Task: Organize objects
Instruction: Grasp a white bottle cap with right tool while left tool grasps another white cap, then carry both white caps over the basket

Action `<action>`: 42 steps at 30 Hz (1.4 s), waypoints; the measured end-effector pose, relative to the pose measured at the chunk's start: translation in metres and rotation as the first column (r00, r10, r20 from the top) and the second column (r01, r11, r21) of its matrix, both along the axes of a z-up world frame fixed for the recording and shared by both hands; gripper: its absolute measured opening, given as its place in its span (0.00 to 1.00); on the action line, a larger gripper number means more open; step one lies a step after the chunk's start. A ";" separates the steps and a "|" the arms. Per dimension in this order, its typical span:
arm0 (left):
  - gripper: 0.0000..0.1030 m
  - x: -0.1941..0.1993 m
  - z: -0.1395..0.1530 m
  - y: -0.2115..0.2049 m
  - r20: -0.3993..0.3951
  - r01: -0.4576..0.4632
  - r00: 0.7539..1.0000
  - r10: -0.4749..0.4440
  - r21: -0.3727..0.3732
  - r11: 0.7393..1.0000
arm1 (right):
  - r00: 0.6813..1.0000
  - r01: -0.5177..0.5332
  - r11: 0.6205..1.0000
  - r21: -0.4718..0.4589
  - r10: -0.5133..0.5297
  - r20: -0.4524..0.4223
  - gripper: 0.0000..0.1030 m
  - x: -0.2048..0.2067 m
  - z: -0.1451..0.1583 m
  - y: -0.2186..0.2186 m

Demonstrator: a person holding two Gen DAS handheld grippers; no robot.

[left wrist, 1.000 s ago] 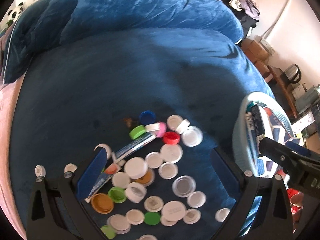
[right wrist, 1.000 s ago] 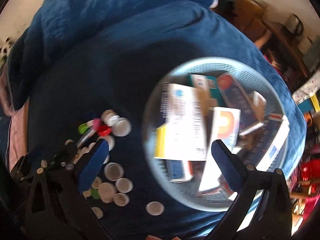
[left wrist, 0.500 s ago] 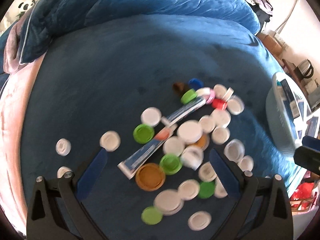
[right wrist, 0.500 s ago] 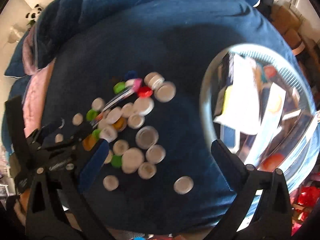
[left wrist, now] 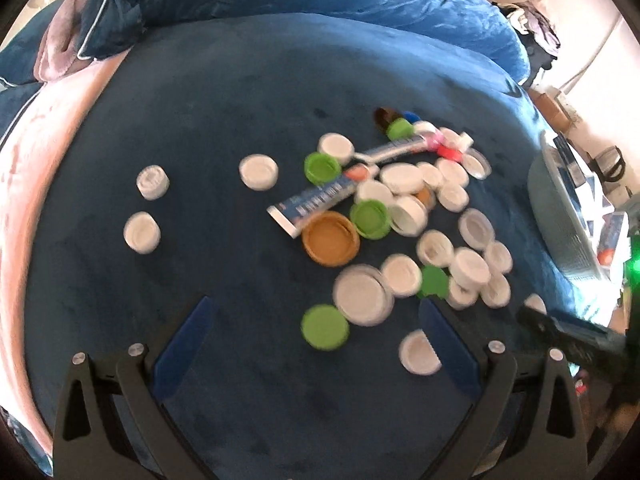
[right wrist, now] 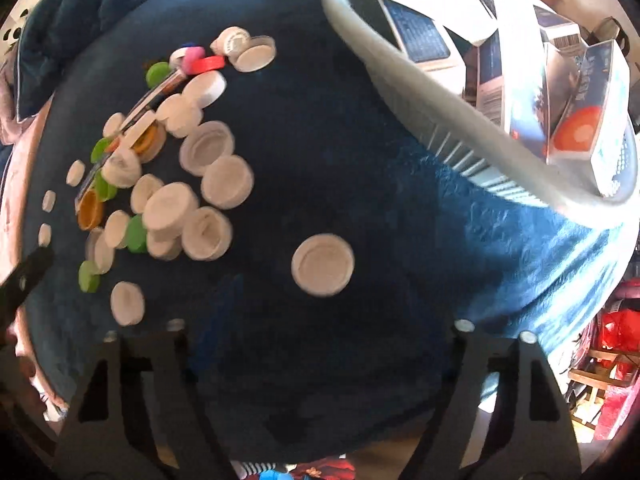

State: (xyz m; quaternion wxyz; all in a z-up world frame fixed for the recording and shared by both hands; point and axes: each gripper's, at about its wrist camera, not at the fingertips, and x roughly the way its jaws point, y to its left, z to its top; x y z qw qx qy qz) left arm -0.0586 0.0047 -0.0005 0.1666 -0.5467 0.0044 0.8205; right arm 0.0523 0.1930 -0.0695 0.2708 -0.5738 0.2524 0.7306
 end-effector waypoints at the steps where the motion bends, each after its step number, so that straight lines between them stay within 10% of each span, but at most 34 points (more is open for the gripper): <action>1: 0.99 0.006 0.000 0.004 0.000 0.009 1.000 -0.009 0.003 1.000 | 1.000 -0.007 1.000 -0.001 0.007 0.004 0.54 -0.002 -0.003 0.001; 3: 0.99 0.020 0.000 0.011 0.002 0.035 0.999 -0.035 0.011 0.999 | 1.000 -0.025 0.999 -0.024 0.026 0.013 0.29 -0.005 -0.010 0.002; 16: 0.75 0.050 -0.021 0.051 0.046 0.162 0.985 -0.164 0.045 0.986 | 0.996 0.049 0.996 -0.079 -0.055 -0.075 0.30 0.007 -0.002 0.007; 20: 0.32 0.047 -0.039 0.063 0.089 0.188 0.978 -0.188 0.013 0.982 | 0.997 0.033 0.996 -0.081 -0.038 -0.069 0.30 0.005 -0.005 0.008; 30: 0.31 0.050 -0.017 0.061 0.028 0.174 0.984 -0.175 0.050 0.984 | 0.995 0.027 0.996 -0.085 -0.035 -0.093 0.30 0.012 0.001 0.005; 42: 0.31 0.042 0.036 0.090 -0.070 0.216 0.976 -0.207 0.144 0.966 | 0.971 0.055 0.994 -0.093 -0.075 -0.228 0.30 0.031 0.079 0.035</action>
